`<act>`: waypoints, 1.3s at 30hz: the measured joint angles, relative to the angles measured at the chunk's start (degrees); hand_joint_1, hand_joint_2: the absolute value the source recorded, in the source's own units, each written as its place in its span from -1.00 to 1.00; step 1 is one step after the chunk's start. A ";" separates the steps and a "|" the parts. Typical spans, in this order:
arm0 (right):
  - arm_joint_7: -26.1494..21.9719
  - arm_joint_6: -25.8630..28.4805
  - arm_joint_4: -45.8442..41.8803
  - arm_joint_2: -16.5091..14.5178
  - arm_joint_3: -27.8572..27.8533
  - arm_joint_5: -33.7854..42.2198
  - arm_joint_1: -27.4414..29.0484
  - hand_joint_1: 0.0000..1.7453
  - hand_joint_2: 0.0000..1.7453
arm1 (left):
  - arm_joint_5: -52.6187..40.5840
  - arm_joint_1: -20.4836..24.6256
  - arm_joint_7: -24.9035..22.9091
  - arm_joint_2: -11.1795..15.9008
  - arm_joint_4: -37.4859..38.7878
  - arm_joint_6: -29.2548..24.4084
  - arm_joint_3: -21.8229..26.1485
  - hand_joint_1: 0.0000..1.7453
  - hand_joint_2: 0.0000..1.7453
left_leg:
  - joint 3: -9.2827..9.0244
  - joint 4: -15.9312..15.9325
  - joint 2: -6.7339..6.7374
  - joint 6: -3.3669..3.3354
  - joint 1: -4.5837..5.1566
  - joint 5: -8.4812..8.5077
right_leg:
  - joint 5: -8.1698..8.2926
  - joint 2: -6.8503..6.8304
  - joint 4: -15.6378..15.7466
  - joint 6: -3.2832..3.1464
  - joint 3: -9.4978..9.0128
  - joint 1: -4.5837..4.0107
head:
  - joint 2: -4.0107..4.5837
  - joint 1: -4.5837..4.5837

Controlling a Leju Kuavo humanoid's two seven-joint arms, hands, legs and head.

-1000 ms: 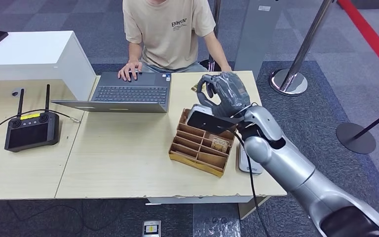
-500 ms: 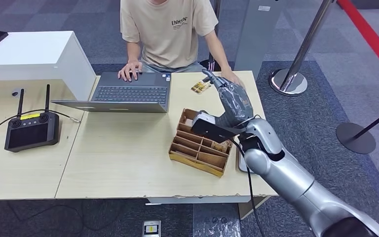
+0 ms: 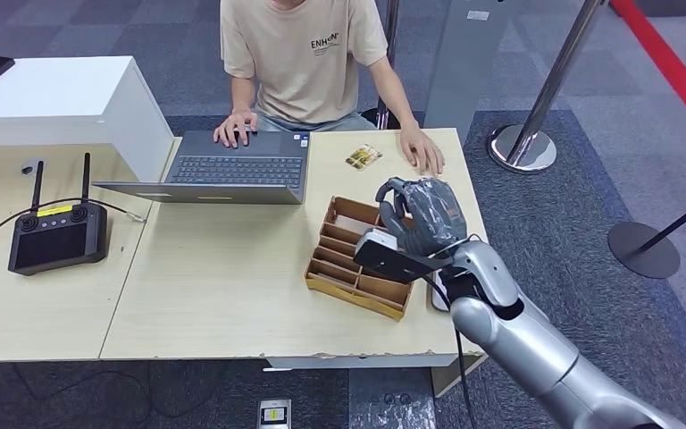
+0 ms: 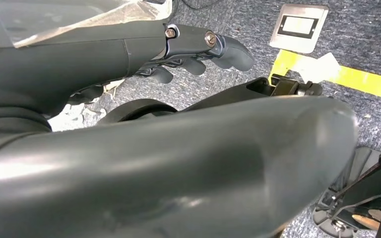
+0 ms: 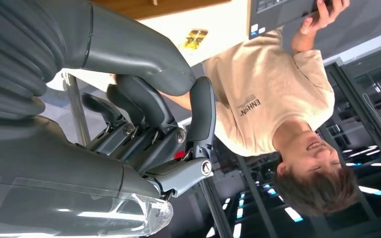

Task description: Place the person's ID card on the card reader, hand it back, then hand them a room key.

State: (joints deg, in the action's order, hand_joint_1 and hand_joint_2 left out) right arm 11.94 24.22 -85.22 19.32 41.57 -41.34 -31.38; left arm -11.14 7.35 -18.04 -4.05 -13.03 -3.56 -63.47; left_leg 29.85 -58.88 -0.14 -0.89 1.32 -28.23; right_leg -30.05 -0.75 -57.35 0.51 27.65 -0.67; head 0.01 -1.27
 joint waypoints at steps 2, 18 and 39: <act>-0.10 -0.34 -0.16 0.14 -0.16 0.39 0.61 1.00 1.00 | -0.06 -0.01 -0.02 0.02 0.00 0.02 0.00 -1.00 -1.00 | 0.00 0.00 0.00 0.00 0.00 0.00 | 0.00 0.00 0.00 0.00 0.00 0.00 | -0.01 0.01; 2.56 -3.62 1.02 0.71 0.00 -3.00 2.83 0.01 1.00 | -0.42 0.04 -0.43 0.05 0.00 -0.08 0.00 -1.00 -1.00 | 0.00 0.00 0.00 0.00 0.00 0.00 | 0.00 0.00 0.00 0.00 -0.01 0.00 | -0.01 0.01; 5.84 -4.46 4.32 1.54 0.75 -5.45 3.34 0.21 1.00 | -0.29 0.10 -0.43 0.08 0.00 -0.21 0.03 -1.00 -1.00 | 0.00 0.00 0.00 0.00 0.00 0.00 | 0.00 0.00 0.00 0.00 -0.01 0.00 | 0.00 0.01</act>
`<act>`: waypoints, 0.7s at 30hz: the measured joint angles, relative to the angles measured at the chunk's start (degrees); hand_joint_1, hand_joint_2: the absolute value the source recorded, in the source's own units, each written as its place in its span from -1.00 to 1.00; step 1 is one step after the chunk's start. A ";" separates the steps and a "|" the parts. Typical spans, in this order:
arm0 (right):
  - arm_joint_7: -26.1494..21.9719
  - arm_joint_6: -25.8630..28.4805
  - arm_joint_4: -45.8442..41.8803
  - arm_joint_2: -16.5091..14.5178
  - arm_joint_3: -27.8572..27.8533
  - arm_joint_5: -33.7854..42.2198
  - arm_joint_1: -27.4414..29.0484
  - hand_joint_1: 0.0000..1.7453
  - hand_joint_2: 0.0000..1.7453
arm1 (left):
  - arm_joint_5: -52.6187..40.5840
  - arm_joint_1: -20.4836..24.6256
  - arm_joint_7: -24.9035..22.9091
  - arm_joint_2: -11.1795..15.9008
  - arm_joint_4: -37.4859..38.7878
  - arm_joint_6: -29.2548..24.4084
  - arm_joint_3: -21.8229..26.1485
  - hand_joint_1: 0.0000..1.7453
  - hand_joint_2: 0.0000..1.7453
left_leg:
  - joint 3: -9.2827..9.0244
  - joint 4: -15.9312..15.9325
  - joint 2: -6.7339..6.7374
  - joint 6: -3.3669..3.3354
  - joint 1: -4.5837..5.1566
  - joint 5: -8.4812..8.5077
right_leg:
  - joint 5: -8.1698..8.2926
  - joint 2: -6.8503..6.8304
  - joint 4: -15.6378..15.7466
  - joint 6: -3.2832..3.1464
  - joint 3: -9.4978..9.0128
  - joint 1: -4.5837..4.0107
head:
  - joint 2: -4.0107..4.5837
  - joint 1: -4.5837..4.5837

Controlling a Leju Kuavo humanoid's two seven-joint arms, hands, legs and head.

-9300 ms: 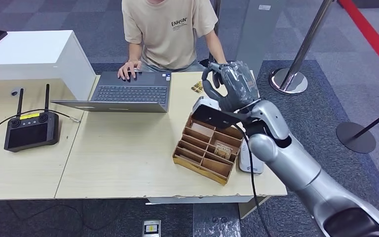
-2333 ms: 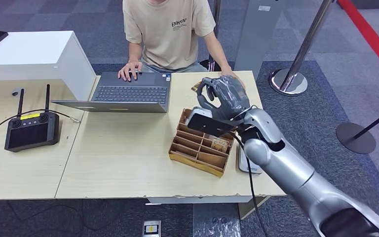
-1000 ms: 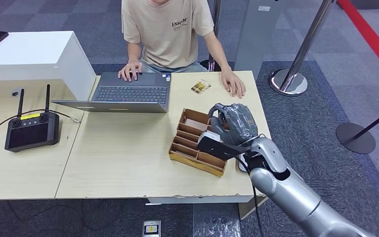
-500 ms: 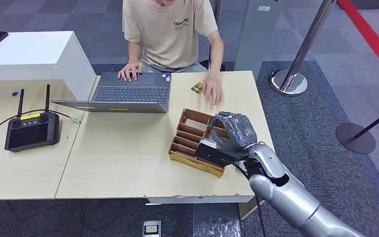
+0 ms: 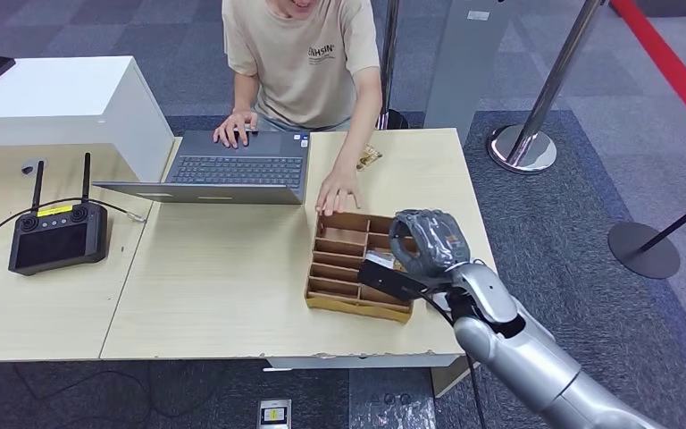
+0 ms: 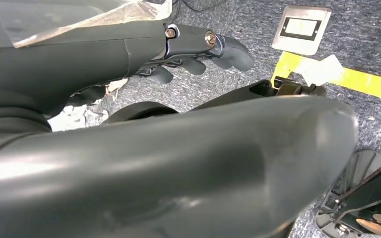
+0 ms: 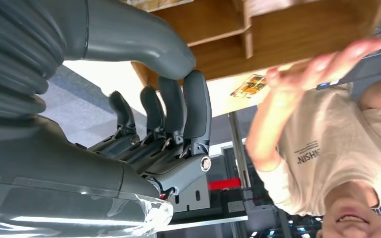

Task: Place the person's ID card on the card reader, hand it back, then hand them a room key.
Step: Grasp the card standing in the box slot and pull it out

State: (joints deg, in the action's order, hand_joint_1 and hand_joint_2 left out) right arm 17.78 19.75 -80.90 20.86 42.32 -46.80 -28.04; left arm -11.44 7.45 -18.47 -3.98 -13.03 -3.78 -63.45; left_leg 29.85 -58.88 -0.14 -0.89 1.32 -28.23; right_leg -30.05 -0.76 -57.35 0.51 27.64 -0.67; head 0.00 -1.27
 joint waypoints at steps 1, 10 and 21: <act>0.25 -0.01 0.09 0.11 -0.01 -0.12 -0.01 0.20 1.00 | 0.04 0.00 0.00 0.00 0.00 -0.01 0.01 -1.00 -1.00 | 0.00 0.00 0.00 0.00 0.00 0.00 | 0.00 0.00 0.00 0.00 0.00 0.00 | 0.00 0.00; 1.39 -0.17 0.40 1.24 -0.42 -0.88 -0.04 0.03 1.00 | 0.22 -0.01 0.02 0.00 0.00 -0.13 0.02 -1.00 -1.00 | -0.01 0.00 0.00 0.00 0.00 0.00 | 0.00 0.00 0.00 0.00 0.00 0.00 | 0.00 0.00; 1.43 -0.54 0.44 2.12 -0.49 -0.02 0.13 0.02 1.00 | 0.39 -0.03 0.04 0.01 0.00 -0.26 0.07 -1.00 -1.00 | -0.01 0.00 0.00 0.00 0.00 0.00 | 0.00 0.00 0.00 0.00 0.00 0.00 | 0.00 0.00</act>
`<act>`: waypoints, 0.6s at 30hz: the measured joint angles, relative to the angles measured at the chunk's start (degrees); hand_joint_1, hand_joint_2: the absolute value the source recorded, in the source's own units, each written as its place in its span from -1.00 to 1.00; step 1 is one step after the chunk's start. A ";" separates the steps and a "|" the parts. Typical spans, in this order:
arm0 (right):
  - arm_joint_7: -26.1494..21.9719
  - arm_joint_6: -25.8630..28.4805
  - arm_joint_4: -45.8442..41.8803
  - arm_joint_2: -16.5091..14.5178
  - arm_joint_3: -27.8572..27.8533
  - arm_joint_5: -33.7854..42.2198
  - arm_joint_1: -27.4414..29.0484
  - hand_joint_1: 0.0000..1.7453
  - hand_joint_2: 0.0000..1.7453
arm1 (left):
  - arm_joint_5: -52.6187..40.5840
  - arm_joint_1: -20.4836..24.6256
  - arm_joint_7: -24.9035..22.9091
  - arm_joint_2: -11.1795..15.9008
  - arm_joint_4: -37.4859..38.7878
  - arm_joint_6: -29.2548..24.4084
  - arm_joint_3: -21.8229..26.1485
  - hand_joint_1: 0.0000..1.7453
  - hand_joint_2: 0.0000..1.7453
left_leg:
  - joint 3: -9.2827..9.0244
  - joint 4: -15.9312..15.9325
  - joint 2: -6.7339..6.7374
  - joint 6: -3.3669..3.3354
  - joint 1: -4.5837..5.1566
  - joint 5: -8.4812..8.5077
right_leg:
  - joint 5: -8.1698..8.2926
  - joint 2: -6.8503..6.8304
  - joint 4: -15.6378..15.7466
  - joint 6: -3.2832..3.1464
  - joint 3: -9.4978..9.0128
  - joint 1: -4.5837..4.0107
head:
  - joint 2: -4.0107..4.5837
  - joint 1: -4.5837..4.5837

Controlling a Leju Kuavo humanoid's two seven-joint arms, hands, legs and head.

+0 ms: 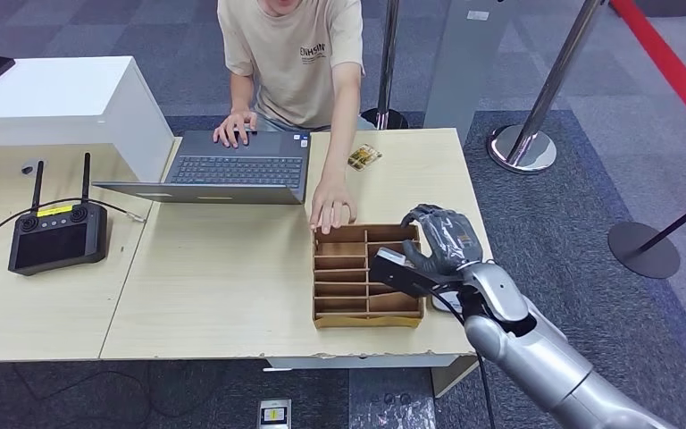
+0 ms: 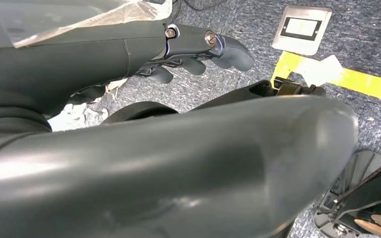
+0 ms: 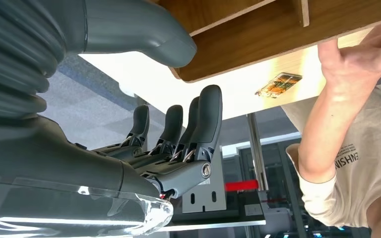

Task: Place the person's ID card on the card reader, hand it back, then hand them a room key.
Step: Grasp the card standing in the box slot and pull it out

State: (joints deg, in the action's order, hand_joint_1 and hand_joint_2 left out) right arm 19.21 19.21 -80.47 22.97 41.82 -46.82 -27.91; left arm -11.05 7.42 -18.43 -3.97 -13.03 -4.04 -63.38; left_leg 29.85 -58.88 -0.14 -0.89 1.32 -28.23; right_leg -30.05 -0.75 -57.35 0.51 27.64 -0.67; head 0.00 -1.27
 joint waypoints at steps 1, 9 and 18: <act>0.00 0.00 -0.02 0.05 -0.01 0.02 0.04 0.01 1.00 | 0.01 0.00 0.00 0.01 0.00 -0.04 0.01 -1.00 -1.00 | 0.00 0.00 0.00 0.00 0.00 0.00 | 0.00 0.00 0.00 0.00 0.00 0.00 | 0.00 0.00; 0.39 -0.12 -0.79 0.68 -0.36 -0.30 1.11 -0.11 1.00 | 0.42 -0.10 0.00 0.02 0.02 -0.49 0.31 -1.00 -1.00 | -0.01 0.00 0.00 0.00 0.00 0.00 | 0.00 0.00 0.00 0.00 -0.01 0.00 | 0.00 0.00; 1.78 -0.89 -4.78 1.59 -0.93 -1.39 2.96 -0.13 1.00 | 1.07 -0.37 0.00 0.15 0.02 -0.89 1.13 -1.00 -1.00 | -0.02 0.00 0.00 0.00 0.00 0.00 | 0.00 0.00 0.00 0.00 -0.01 0.00 | 0.00 0.00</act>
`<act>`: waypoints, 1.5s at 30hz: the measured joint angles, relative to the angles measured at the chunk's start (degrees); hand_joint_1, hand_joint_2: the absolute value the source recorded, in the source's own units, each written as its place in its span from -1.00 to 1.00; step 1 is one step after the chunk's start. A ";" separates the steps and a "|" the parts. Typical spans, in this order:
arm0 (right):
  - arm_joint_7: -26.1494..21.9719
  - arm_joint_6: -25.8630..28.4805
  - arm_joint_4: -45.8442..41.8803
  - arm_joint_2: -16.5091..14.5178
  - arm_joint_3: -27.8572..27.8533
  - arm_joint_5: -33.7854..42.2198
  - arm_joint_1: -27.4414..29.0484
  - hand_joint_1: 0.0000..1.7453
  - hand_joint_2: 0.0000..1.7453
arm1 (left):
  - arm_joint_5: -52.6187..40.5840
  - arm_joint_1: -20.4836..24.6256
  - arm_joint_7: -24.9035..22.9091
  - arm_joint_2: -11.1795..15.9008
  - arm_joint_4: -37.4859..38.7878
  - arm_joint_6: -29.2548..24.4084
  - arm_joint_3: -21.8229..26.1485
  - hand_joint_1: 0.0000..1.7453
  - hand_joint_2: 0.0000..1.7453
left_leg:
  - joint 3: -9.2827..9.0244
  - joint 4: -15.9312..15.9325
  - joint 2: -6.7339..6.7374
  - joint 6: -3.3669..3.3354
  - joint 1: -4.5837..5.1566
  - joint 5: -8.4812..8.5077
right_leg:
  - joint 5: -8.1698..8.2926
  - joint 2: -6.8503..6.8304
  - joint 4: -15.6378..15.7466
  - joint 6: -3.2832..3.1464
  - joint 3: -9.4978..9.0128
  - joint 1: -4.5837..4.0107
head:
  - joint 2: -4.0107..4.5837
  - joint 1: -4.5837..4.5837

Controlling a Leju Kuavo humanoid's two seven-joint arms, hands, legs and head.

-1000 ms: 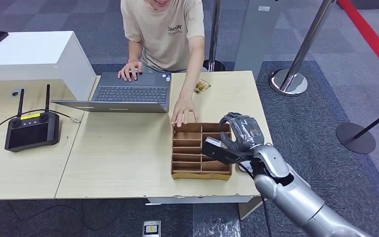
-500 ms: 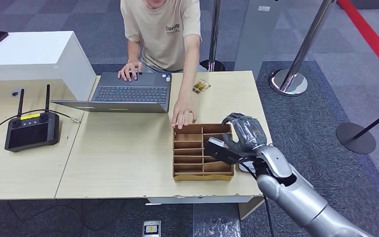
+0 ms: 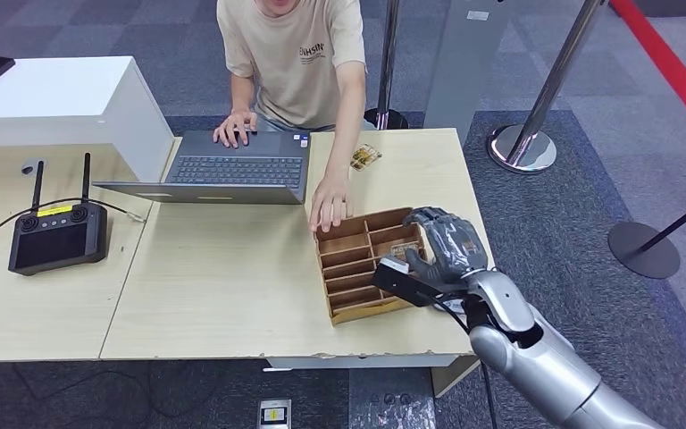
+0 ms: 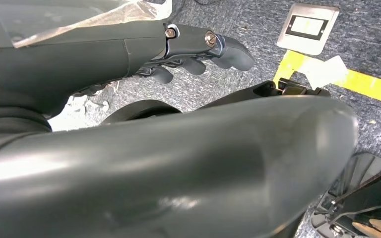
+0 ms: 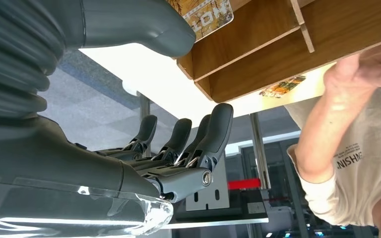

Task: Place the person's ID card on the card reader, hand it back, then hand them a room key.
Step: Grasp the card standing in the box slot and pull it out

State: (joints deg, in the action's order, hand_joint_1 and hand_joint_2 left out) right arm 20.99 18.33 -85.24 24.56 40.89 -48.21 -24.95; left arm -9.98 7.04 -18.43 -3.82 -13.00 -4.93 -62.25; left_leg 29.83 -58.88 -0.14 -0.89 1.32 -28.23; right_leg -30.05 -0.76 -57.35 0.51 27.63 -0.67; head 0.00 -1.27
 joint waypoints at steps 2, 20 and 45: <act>0.11 -0.21 -0.94 0.16 -0.03 -0.04 0.39 -0.12 1.00 | 0.02 -0.03 0.00 0.03 0.00 -0.05 0.11 -1.00 -1.00 | 0.00 0.00 0.00 0.00 0.00 0.00 | 0.00 0.00 0.00 0.00 0.00 0.00 | 0.00 0.00; -1.64 -2.46 -0.68 -0.62 0.15 1.38 -0.63 -0.08 1.00 | -0.67 0.11 0.00 0.11 0.00 -0.01 0.22 -1.00 -1.00 | 0.00 0.00 0.00 0.00 0.00 0.00 | 0.00 0.00 0.00 0.00 -0.03 0.00 | 0.00 0.01; -1.04 -3.00 6.67 -2.72 2.54 3.47 -5.14 -0.08 1.00 | -0.65 0.20 0.37 0.11 0.00 0.03 0.22 -1.00 -1.00 | -0.02 0.00 -0.01 0.00 0.00 0.00 | 0.00 -0.01 -0.01 0.00 -0.03 0.00 | 0.00 0.00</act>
State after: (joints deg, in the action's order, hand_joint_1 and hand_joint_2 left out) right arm 19.95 15.32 -78.57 21.84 43.44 -44.74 -30.09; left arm -10.63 7.25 -18.05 -3.71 -13.00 -4.90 -62.03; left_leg 29.81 -58.88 -0.15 -0.89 1.32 -28.23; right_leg -30.05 -0.76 -57.36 0.51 27.60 -0.67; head 0.00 -1.27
